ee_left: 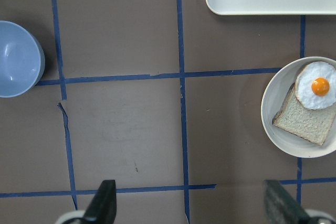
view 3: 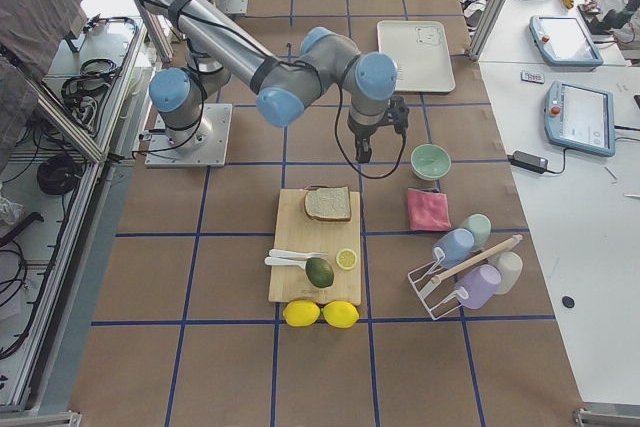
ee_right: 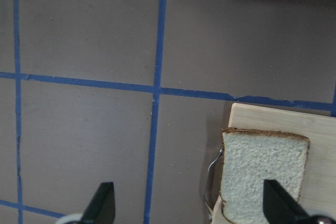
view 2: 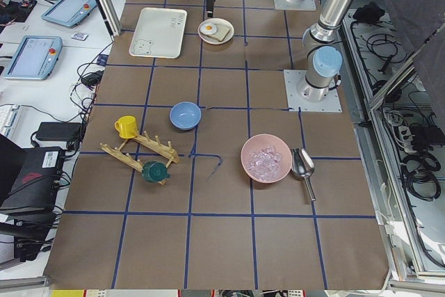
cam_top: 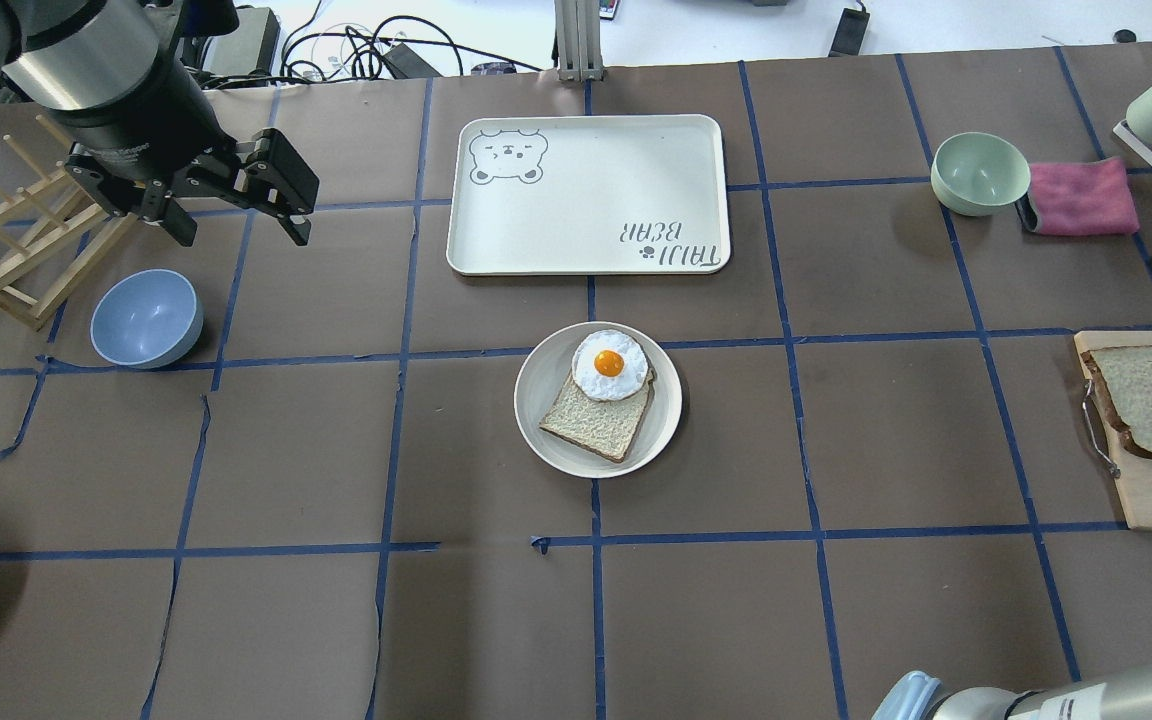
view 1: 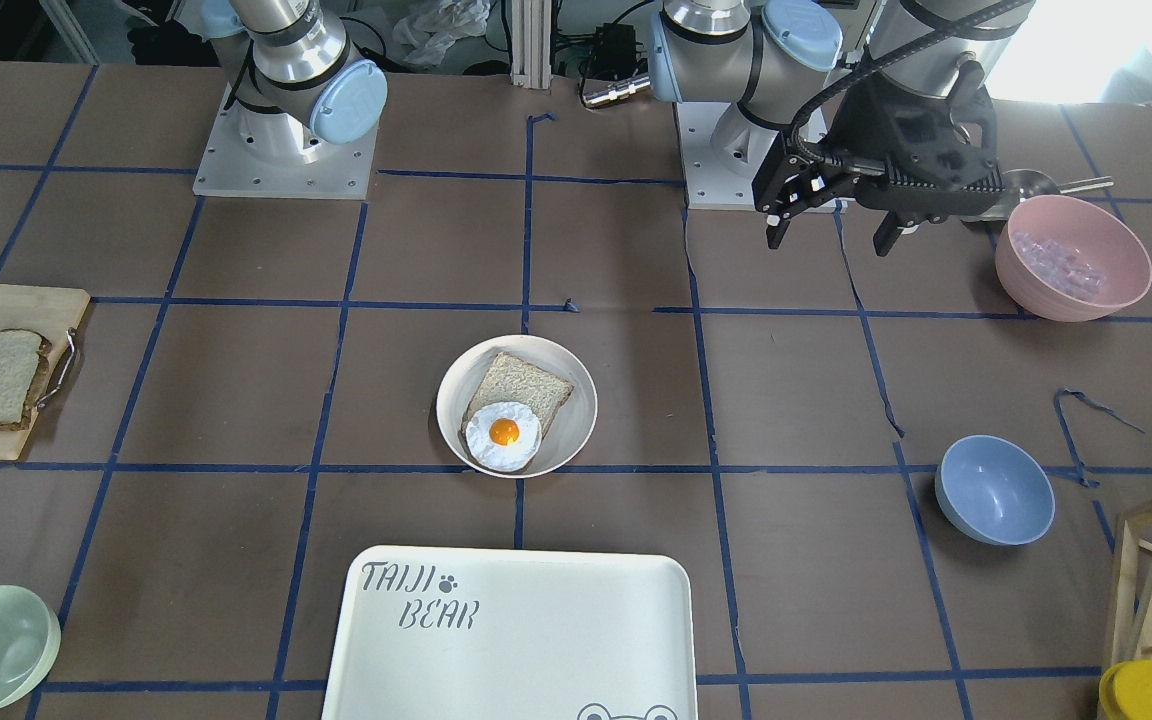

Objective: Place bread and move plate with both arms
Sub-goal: 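Lower the right gripper and grasp the bread slice on the cutting board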

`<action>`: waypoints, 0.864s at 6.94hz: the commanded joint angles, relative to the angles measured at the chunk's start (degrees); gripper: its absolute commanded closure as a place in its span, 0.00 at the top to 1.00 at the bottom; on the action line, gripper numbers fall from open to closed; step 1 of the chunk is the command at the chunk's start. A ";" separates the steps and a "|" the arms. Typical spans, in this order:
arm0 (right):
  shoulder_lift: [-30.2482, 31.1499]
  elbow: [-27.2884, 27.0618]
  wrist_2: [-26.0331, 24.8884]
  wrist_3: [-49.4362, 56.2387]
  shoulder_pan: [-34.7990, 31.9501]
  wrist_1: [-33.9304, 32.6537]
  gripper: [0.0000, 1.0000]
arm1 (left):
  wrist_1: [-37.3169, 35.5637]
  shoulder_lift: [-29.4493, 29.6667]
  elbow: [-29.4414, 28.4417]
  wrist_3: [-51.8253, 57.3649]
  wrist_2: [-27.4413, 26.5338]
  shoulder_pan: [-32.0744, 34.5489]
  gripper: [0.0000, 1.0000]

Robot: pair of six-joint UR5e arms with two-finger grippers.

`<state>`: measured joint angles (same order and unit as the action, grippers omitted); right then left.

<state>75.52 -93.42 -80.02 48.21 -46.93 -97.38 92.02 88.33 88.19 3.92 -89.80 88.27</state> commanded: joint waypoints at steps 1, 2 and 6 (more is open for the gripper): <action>-2.82 -6.13 1.36 3.99 5.43 -7.06 0.94 | 0.00 0.09 -0.12 0.04 0.06 -0.03 1.00; -4.31 -8.77 0.40 3.91 6.14 -11.74 0.94 | 0.00 0.00 -0.21 -0.05 0.06 0.06 1.00; -9.23 -12.05 0.22 3.38 9.14 -20.03 0.90 | 0.00 0.00 -0.21 -0.05 0.06 0.06 1.00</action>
<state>68.13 -104.82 -79.72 51.74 -37.92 -114.72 92.02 88.33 87.98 3.87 -89.76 88.33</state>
